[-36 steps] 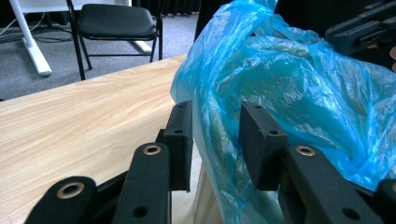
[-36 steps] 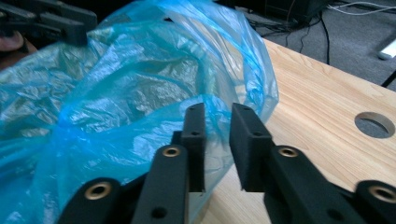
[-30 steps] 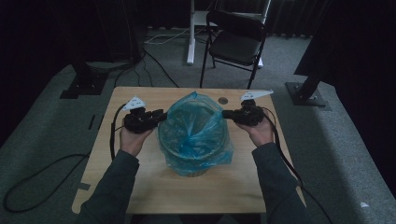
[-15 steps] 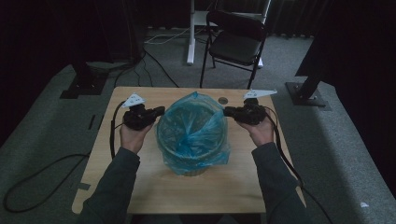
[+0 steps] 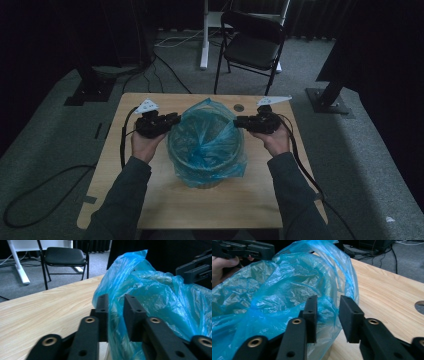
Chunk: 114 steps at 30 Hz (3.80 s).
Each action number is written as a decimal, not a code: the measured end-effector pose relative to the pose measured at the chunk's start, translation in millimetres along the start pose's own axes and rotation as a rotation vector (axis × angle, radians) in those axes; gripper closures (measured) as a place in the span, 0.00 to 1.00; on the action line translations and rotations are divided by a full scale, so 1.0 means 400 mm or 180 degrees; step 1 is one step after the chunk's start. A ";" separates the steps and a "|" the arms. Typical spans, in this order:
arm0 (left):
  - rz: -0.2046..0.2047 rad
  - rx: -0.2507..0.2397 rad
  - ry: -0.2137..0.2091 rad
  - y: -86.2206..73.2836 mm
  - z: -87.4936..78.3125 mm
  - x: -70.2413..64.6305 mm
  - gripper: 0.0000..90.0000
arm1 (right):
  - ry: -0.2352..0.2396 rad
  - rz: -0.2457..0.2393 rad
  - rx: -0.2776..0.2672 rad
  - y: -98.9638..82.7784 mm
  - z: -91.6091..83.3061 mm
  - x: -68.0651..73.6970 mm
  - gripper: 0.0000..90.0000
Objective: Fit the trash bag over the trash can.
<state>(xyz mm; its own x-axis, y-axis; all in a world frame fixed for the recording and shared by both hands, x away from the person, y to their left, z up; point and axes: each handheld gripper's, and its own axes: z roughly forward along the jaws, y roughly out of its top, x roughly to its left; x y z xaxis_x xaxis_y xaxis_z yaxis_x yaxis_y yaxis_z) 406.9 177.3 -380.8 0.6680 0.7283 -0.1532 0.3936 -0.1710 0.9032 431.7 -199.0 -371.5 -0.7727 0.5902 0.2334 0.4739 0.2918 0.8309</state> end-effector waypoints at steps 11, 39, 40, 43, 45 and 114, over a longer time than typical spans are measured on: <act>-0.0033 0.0059 -0.0012 0.004 0.019 0.007 0.90 | 0.0097 -0.0023 0.0022 0.005 -0.007 0.005 0.95; -0.0347 0.0214 0.0042 -0.052 0.072 0.066 1.00 | -0.0286 0.0215 0.0357 -0.022 0.025 -0.032 0.99; -0.0338 0.0228 0.0044 -0.054 0.074 0.064 1.00 | -0.0282 0.0236 0.0382 -0.025 0.027 -0.034 0.99; -0.0350 0.0265 0.0032 -0.061 0.080 0.064 1.00 | -0.0286 0.0277 0.0486 -0.036 0.034 -0.037 0.99; -0.0358 0.0292 0.0036 -0.067 0.083 0.066 1.00 | -0.0328 0.0251 0.0584 -0.043 0.040 -0.037 0.99; 0.0531 0.0145 -0.0443 0.086 -0.022 -0.090 0.66 | -0.0382 -0.0363 0.0577 -0.137 -0.029 0.051 0.59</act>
<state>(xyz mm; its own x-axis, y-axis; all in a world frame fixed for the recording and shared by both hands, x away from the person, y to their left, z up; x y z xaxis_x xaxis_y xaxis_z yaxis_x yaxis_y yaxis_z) 391.0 151.1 -340.7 0.8057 0.5893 -0.0598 0.2963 -0.3135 0.9022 385.1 -211.9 -406.5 -0.7751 0.6277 0.0726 0.4627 0.4855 0.7417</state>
